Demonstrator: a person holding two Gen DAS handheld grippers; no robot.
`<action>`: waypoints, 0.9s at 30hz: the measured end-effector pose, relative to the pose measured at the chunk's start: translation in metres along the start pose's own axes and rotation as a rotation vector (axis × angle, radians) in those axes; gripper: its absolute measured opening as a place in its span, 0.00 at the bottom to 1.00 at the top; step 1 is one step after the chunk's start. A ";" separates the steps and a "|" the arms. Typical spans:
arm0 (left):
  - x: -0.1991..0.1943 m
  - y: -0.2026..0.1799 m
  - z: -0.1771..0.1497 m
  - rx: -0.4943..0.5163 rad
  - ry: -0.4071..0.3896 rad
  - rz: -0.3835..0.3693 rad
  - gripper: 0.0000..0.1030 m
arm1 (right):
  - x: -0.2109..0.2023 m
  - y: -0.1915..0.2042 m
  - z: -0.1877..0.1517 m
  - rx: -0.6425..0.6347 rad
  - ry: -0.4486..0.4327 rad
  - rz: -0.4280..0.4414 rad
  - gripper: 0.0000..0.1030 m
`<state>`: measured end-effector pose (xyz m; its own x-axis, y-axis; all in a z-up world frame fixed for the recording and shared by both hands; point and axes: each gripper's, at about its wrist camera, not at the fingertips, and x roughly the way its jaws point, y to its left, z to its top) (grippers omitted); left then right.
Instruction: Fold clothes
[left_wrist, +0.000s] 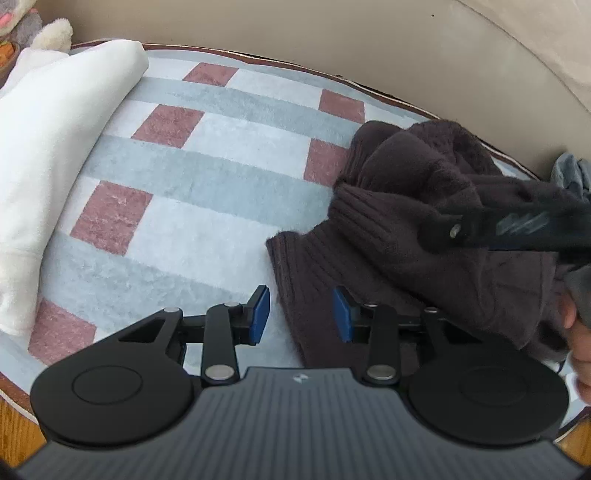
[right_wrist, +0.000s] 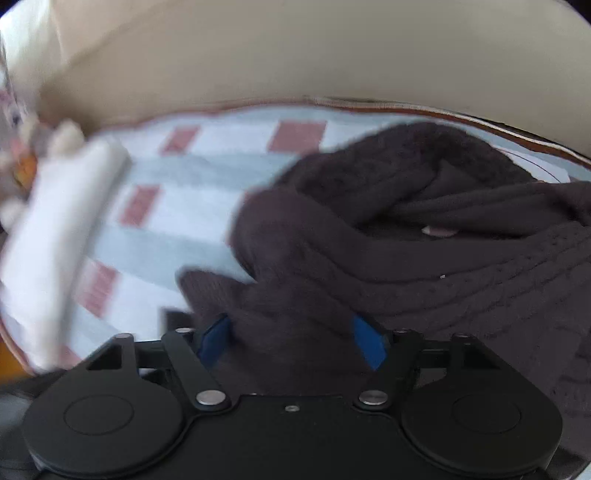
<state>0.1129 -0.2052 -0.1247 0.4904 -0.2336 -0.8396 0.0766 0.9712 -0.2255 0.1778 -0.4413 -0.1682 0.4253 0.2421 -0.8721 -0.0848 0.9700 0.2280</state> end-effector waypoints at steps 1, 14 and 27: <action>0.000 0.002 -0.001 0.001 -0.001 0.005 0.36 | -0.002 -0.007 -0.005 0.037 -0.028 0.018 0.14; -0.005 0.028 0.007 -0.182 -0.074 -0.169 0.39 | -0.185 -0.027 0.018 -0.167 -0.436 -0.142 0.14; -0.012 -0.029 -0.012 0.019 -0.061 -0.500 0.52 | -0.211 -0.053 -0.018 0.043 -0.461 -0.052 0.14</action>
<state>0.0948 -0.2313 -0.1137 0.4394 -0.6677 -0.6009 0.3307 0.7422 -0.5829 0.0763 -0.5433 -0.0039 0.7848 0.1485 -0.6017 -0.0197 0.9764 0.2153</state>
